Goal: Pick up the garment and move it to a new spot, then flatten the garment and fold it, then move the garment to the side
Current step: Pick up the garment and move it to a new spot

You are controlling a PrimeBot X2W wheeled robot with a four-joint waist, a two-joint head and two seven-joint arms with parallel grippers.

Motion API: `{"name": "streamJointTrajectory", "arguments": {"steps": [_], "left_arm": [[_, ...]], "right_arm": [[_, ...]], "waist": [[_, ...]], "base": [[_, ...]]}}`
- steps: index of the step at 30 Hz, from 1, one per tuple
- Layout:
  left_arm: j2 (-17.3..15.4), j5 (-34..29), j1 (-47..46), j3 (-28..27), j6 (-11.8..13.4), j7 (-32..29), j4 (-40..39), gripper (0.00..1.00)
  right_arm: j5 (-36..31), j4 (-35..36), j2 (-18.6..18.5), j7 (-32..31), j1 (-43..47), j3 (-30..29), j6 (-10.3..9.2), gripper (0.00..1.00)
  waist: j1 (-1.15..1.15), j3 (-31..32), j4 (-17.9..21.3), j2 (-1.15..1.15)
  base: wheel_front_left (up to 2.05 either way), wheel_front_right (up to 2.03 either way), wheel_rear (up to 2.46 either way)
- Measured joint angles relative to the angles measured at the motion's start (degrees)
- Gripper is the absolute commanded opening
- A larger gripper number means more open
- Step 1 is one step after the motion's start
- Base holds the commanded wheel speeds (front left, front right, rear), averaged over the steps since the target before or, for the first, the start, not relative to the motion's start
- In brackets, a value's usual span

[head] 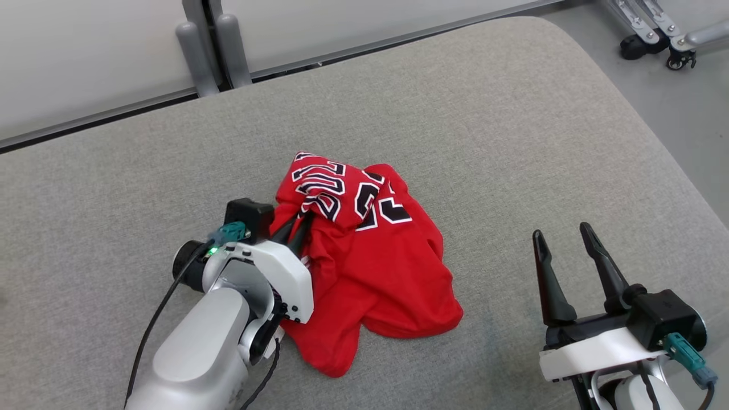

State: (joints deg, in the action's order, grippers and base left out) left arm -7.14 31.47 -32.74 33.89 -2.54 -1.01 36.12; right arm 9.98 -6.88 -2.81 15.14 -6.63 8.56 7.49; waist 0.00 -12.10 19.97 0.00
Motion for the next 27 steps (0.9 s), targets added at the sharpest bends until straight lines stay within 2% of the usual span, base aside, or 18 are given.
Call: {"name": "streamJointTrajectory", "arguments": {"steps": [1,5,8,11,13,15,16,18,21,27], "left_arm": [[0.32,-0.24,0.03,-0.08,0.02,2.10,1.14,1.00],[1.15,-0.93,1.30,-0.96,1.38,10.96,2.08,1.00],[0.59,-1.68,4.30,-2.80,4.23,14.89,-0.47,1.00],[-0.46,-2.43,10.06,-6.04,7.80,15.91,-5.83,1.00],[-1.62,-4.44,14.52,-8.56,9.64,16.01,-12.12,1.00],[-2.71,-6.12,19.34,-11.05,10.80,16.11,-17.16,1.00],[-3.43,-7.10,24.76,-13.48,11.13,16.12,-20.36,1.00],[-4.22,-7.88,29.56,-16.59,11.04,16.08,-22.46,1.00],[-4.37,-8.79,34.33,-21.21,9.54,16.12,-23.36,1.00],[-2.30,-11.99,41.49,-28.27,5.94,16.12,-24.18,1.00]], "right_arm": [[-0.08,0.18,0.02,0.00,0.07,-0.19,0.00,1.00],[-1.76,0.49,0.04,0.00,0.92,-2.24,0.00,1.00],[-3.59,0.64,0.08,0.00,2.11,-3.91,0.00,1.00],[-5.21,0.82,-0.04,0.00,3.85,-5.82,0.01,1.00],[-6.39,1.03,-0.81,0.00,5.26,-7.46,0.00,1.00],[-7.06,1.18,-1.46,0.00,6.28,-8.66,0.00,1.00],[-7.49,1.26,-1.68,0.00,7.19,-9.20,0.00,1.00],[-7.56,1.16,-1.86,0.00,7.75,-9.38,0.00,1.00],[-7.84,0.64,-1.85,0.00,8.23,-9.79,0.00,1.00],[-7.98,-0.75,-1.15,0.00,9.43,-10.22,0.00,1.00]], "waist": [[0.00,0.29,-0.02,0.00],[0.00,1.30,-1.98,0.00],[0.00,2.53,-4.18,0.00],[0.00,4.47,-6.57,0.00],[0.00,5.87,-8.41,0.00],[0.00,7.25,-10.36,0.00],[0.00,8.58,-12.28,0.00],[0.00,9.81,-14.17,0.00],[0.00,11.46,-16.75,0.00],[0.00,14.02,-20.44,0.00]], "base": [[0.00,0.00,0.00],[0.00,0.00,0.00],[0.00,0.00,0.00],[0.00,0.00,0.00],[0.00,0.00,0.00],[0.00,0.00,0.00],[0.00,0.00,0.00],[0.00,0.00,0.00],[0.00,0.00,0.00],[0.00,0.00,0.00]]}}
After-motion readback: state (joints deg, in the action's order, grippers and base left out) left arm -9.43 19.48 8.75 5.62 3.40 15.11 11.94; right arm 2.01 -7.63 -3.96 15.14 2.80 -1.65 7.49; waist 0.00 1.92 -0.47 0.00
